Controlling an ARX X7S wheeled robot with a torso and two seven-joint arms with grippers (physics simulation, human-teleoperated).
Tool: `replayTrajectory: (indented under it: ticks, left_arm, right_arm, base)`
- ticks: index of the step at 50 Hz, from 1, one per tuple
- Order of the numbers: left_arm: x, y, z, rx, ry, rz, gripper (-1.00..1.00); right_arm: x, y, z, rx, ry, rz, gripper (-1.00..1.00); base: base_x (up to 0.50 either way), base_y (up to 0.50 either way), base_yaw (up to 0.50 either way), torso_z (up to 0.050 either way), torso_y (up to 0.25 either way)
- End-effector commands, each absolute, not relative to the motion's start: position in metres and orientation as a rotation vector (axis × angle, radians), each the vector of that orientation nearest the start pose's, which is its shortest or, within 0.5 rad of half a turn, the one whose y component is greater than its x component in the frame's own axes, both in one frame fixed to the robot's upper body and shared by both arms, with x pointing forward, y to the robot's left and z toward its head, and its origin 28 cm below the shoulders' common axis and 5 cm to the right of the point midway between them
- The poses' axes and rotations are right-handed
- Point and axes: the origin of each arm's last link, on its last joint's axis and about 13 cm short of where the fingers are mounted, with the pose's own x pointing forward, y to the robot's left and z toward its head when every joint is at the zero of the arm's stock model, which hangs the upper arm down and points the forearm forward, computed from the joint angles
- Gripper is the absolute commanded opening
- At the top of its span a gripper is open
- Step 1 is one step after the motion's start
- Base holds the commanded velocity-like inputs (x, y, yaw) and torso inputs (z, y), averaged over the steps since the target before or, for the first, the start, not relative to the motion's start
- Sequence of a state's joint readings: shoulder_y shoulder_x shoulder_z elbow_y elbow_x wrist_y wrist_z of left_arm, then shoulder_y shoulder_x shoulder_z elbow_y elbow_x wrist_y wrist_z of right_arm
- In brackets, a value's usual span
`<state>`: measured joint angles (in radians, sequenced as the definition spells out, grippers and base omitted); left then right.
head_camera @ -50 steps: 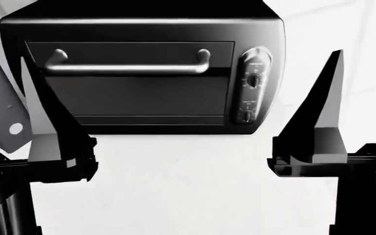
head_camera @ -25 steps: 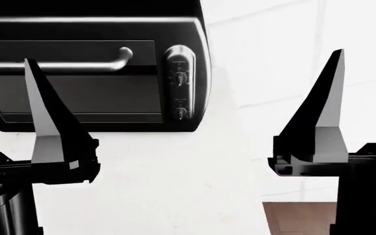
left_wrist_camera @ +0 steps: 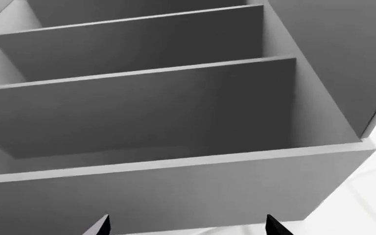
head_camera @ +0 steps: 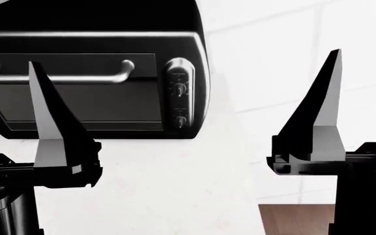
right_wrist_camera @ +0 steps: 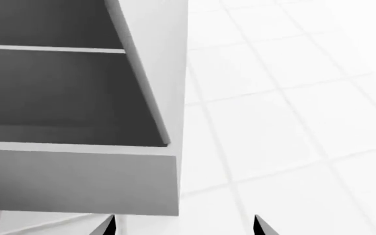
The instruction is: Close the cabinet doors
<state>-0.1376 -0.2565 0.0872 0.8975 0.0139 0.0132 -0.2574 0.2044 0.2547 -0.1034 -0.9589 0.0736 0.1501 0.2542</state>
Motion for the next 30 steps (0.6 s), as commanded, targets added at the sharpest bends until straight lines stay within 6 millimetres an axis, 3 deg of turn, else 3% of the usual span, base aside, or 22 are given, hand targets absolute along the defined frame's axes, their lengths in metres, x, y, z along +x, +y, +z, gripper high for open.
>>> replayTrajectory:
  ticks: [1,22,30]
  left_arm:
    - [0.169,0.215,0.215,0.095,-1.052,0.051,1.00]
    - [0.168,0.214,0.215,0.104,-1.065,0.036,1.00]
    - [0.167,0.215,0.217,0.091,-1.063,0.044,1.00]
  right_arm:
    - [0.170,-0.101,0.222,-0.031,-0.990,-0.008,1.00]
    - [0.167,-0.102,0.225,-0.035,-0.994,-0.019,1.00]
    - [0.157,-0.107,0.245,0.074,-1.066,0.032,1.00]
  base:
    - [0.00,0.00,0.00,0.050,0.061]
    - [0.00,0.00,0.00,0.050,0.061]
    - [0.00,0.00,0.00,0.036,0.023]
